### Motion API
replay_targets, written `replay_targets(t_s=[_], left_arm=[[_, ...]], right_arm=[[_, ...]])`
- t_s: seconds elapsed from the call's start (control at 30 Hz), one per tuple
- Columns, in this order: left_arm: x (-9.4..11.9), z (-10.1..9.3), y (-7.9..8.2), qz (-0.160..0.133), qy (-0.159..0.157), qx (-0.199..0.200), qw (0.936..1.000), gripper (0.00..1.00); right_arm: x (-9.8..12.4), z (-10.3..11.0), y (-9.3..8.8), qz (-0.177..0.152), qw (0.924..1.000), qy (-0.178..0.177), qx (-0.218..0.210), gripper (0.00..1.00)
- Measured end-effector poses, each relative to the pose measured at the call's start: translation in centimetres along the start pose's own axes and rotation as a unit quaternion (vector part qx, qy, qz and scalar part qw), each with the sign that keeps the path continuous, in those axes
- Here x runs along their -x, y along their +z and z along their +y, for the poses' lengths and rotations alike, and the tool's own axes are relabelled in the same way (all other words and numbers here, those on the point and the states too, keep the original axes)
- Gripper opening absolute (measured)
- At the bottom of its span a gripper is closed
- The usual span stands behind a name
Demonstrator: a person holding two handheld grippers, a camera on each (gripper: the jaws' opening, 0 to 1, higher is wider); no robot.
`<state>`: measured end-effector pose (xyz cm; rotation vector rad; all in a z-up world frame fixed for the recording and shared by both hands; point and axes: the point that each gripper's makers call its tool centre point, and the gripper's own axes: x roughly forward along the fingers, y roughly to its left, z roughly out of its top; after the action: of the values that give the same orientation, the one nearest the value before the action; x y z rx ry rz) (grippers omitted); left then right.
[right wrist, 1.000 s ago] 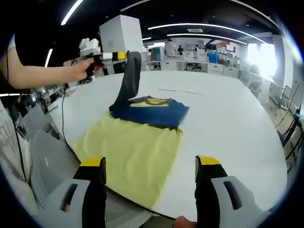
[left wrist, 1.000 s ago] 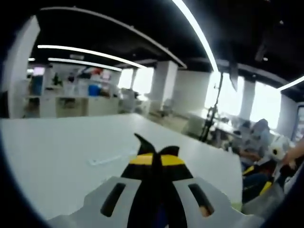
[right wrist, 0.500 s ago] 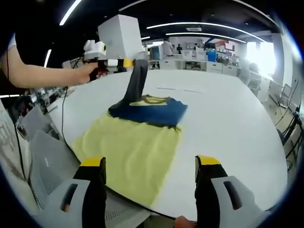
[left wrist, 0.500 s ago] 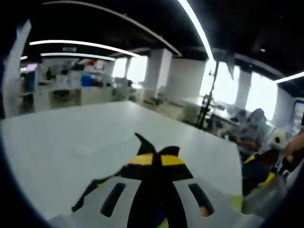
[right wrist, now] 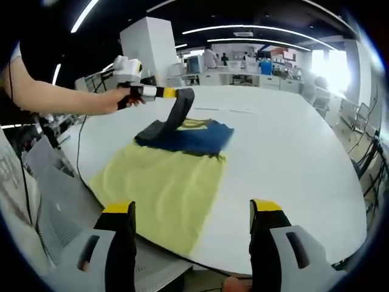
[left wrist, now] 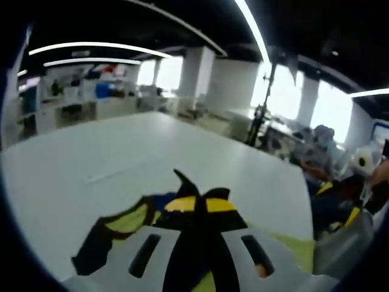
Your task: Fold the garment on the visible template until the final outline fits inside the template.
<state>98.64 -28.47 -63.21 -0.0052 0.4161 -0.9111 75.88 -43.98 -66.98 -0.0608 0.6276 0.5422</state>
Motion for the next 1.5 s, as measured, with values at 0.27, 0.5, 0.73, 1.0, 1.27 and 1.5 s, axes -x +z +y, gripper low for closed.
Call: replay_targets(t_s=[0.27, 0.5, 0.73, 1.0, 1.27, 1.5], left_arm=[[-1.2, -0.7, -1.6, 0.023, -0.006, -0.007, 0.9997, 0.0], [-2.4, -1.5, -3.1, 0.047, -0.014, -0.016, 0.9987, 0.0], [-3.0, -2.0, -4.1, 0.065, -0.017, -0.018, 0.9976, 0.0], [-2.8, -2.3, -4.5, 0.07, -0.021, -0.023, 0.997, 0.0], [-2.7, -2.1, -4.2, 0.066, -0.019, -0.016, 0.9976, 0.07], [-2.5, -2.5, -4.0, 0.055, -0.017, -0.001, 0.9984, 0.22]], right_arm=[[0.1, -0.1, -0.2, 0.003, 1.0, -0.002, -0.003, 0.77], [0.3, -0.3, -0.3, 0.003, 1.0, -0.004, -0.005, 0.77], [0.4, -0.3, -0.5, 0.004, 1.0, -0.005, -0.007, 0.77], [0.2, -0.1, -0.4, 0.003, 1.0, -0.002, -0.007, 0.77], [0.2, -0.2, -0.4, 0.003, 1.0, -0.002, -0.007, 0.77], [0.0, 0.0, -0.3, 0.001, 1.0, 0.0, -0.007, 0.77]])
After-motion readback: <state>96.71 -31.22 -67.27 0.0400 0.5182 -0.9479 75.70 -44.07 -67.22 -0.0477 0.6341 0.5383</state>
